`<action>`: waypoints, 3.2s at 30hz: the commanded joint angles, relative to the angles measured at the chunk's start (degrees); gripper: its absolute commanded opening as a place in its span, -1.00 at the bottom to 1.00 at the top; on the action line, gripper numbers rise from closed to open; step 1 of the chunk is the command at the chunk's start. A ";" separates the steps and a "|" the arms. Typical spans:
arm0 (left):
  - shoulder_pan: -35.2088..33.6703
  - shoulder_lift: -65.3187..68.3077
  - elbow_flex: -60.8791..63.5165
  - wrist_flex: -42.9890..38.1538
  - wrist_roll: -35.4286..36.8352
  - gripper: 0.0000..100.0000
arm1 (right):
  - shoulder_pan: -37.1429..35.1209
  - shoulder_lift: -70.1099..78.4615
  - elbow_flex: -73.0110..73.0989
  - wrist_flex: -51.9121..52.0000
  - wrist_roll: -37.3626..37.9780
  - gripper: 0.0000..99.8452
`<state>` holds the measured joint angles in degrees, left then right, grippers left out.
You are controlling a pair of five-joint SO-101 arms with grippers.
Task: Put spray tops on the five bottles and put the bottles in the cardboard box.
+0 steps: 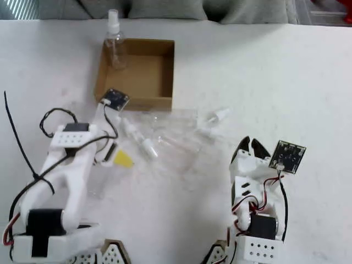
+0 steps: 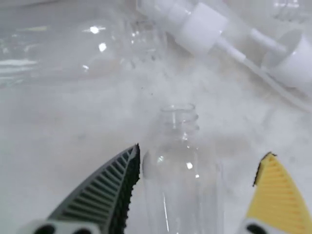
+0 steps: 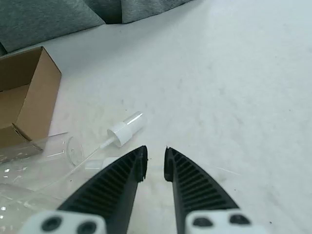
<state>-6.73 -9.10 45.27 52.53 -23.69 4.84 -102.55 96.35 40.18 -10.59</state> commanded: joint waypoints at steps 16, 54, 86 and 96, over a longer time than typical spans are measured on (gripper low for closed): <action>-1.19 5.76 -5.36 1.23 -2.81 -0.48 | -0.57 -0.66 0.44 0.04 0.88 -0.90; -17.54 -6.99 3.78 -2.64 0.53 -0.60 | -21.58 0.40 -18.64 15.25 17.14 -0.90; -18.51 10.42 -11.87 4.57 3.87 -0.60 | -51.12 81.36 -44.40 -29.58 16.88 -0.90; -18.42 10.42 -11.87 4.57 3.78 -0.60 | -51.03 100.97 -59.16 -31.25 16.97 -0.89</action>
<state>-24.66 1.27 36.04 56.66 -20.18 -45.63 -4.44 43.34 10.11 5.85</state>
